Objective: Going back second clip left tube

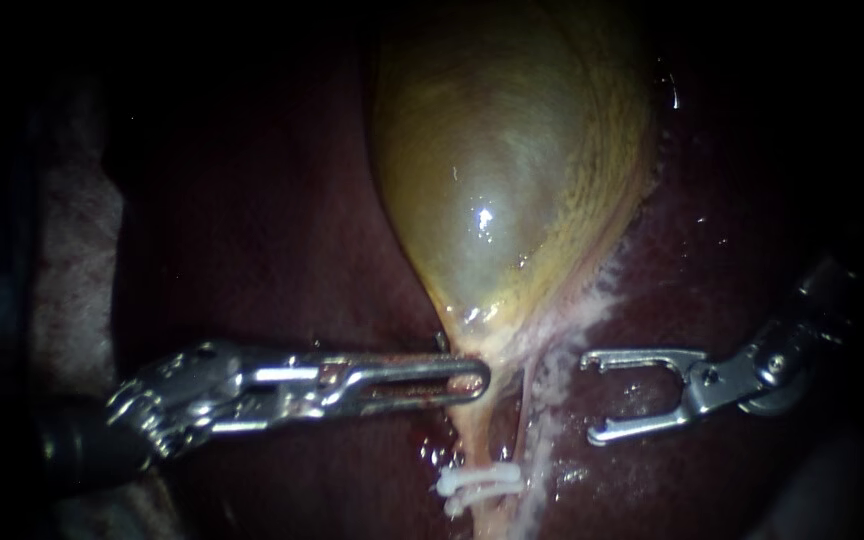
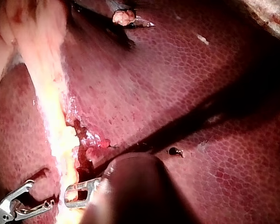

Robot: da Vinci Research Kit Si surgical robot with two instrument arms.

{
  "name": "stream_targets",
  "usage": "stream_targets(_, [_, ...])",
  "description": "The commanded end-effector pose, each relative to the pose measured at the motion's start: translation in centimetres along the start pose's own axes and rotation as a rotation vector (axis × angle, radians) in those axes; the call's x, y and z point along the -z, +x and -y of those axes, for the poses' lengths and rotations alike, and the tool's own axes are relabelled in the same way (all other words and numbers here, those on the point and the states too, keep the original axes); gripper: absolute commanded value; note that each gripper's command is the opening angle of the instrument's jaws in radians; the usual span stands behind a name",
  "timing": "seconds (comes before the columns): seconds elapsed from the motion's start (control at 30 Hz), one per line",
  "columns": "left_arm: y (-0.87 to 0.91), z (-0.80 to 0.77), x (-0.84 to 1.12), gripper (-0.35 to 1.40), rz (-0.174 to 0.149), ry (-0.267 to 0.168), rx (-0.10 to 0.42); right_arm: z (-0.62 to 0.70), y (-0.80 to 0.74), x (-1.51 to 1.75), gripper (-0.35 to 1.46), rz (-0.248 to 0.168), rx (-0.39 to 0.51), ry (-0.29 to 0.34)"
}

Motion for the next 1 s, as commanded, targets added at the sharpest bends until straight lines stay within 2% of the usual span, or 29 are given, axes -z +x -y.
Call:
stream_targets(0.03, [0.00,0.02,-0.01,-0.35,-0.002,0.003,0.000,0.00,0.00,0.00,0.48,0.000,-0.001,-0.001])
stream_targets(0.33, [-0.05,0.22,-0.12,-0.35,-0.007,0.009,-0.009,0.00,0.00,-0.01,0.48,0.000,-0.002,-0.001])
stream_targets(0.57, [-0.09,0.38,-0.32,-0.35,-0.014,0.018,-0.017,0.00,0.00,-0.01,0.49,0.000,-0.002,-0.002])
stream_targets(0.83, [-0.09,0.44,-0.53,-0.35,-0.024,0.030,-0.019,0.01,0.00,-0.02,0.49,0.000,-0.002,-0.002])
stream_targets(1.0, [-0.09,0.49,-0.59,-0.35,-0.024,0.030,-0.021,0.01,0.00,-0.02,0.49,-0.001,-0.002,-0.002])
